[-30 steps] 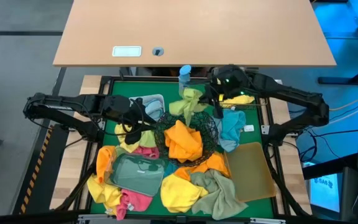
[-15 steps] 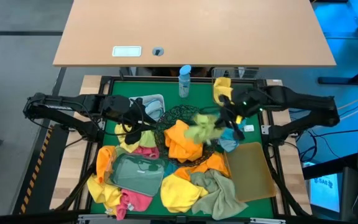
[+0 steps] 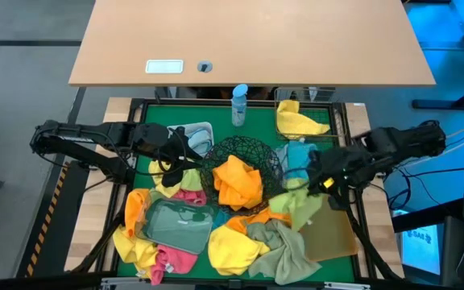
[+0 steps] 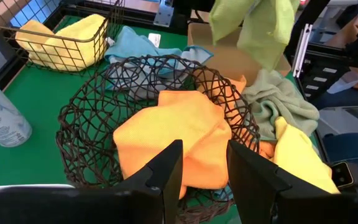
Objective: Sort microfiber towel by color & place in baskets
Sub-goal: Put the green microfiber towel into the yellow bin
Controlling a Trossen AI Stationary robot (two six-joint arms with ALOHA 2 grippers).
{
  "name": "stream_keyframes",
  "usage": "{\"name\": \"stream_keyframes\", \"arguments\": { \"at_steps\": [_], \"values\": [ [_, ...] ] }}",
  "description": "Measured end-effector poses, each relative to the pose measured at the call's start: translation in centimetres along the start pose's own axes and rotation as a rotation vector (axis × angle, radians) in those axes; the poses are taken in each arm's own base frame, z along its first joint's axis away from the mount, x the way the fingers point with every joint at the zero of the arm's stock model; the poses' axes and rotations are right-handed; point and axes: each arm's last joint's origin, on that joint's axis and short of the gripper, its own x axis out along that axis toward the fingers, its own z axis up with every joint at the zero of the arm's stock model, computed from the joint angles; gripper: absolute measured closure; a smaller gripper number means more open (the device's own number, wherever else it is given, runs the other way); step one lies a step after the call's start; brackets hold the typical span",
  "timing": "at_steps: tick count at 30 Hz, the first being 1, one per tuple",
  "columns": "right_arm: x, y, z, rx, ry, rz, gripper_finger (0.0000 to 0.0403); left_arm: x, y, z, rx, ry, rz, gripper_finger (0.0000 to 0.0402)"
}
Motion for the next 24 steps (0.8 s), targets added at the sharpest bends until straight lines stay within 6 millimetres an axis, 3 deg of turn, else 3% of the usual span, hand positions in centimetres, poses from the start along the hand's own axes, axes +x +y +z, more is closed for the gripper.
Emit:
{"name": "stream_keyframes", "arguments": {
  "at_steps": [7, 14, 18, 24],
  "values": [
    [0.2, 2.1, -2.6, 0.128, 0.154, -0.125, 0.0398, 0.0, 0.0, 0.0, 0.0, 0.0, 0.0, 0.0283],
    [0.4, 4.6, -4.0, 0.192, 0.127, -0.184, 0.0398, 0.0, 0.0, 0.0, 0.0, 0.0, 0.0, 0.0283],
    [1.9, 5.6, -5.7, 0.217, 0.151, -0.232, 0.0398, 0.0, 0.0, 0.0, 0.0, 0.0, 0.0, 0.0283],
    [5.7, 6.5, -8.9, 0.309, 0.198, -0.264, 0.0398, 0.0, 0.0, 0.0, 0.0, 0.0, 0.0, 0.0283]
  ]
}}
